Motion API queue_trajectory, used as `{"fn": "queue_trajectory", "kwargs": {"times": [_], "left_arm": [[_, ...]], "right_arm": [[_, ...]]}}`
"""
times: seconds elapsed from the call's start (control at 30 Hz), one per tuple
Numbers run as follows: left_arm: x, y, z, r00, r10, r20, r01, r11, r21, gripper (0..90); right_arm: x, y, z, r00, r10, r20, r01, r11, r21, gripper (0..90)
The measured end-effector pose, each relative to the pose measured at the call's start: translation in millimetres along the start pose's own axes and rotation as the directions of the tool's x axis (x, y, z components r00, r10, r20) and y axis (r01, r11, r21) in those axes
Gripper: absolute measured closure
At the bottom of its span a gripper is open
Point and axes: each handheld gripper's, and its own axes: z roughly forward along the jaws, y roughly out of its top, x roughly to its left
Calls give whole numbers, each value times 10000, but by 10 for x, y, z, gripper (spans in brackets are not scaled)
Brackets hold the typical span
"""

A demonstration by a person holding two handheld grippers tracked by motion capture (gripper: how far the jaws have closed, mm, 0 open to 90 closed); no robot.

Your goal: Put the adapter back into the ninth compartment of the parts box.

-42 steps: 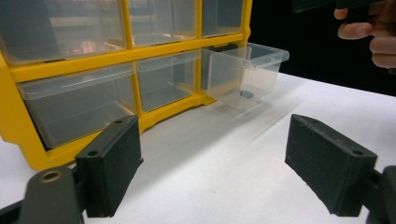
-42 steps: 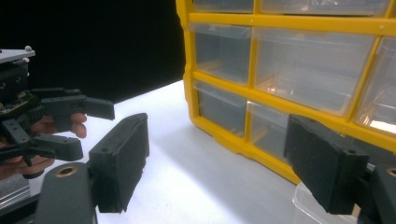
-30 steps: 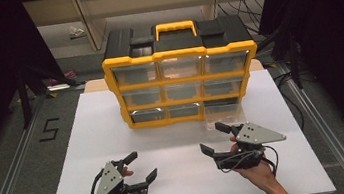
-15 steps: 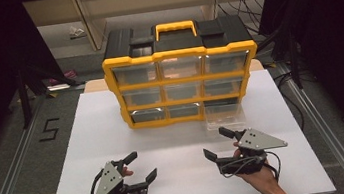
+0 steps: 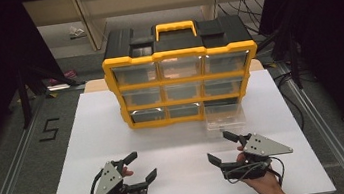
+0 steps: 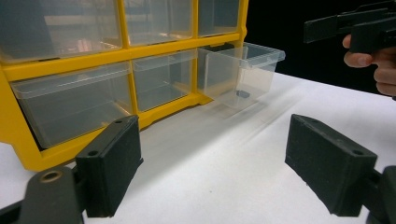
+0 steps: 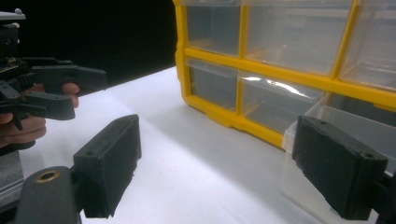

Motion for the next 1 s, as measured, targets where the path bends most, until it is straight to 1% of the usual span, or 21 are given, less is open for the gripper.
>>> {"fn": "queue_trajectory", "kwargs": {"times": [0.33,0.57,0.77,1.0], "left_arm": [[0,-1,1,10000,8,4,-8,10000,1,180],[0,-1,1,10000,-2,10,2,10000,-2,180],[0,-1,2,10000,-1,12,1,10000,1,180],[1,-1,2,10000,-5,9,5,10000,-1,180]], "right_arm": [[5,-65,-56,9999,69,136,-69,10000,9,163],[12,-127,-101,9997,27,261,-27,10000,31,163],[5,-160,-144,9994,118,317,-118,9999,-14,163],[6,-200,-158,9992,107,380,-108,9999,27,163]]}}
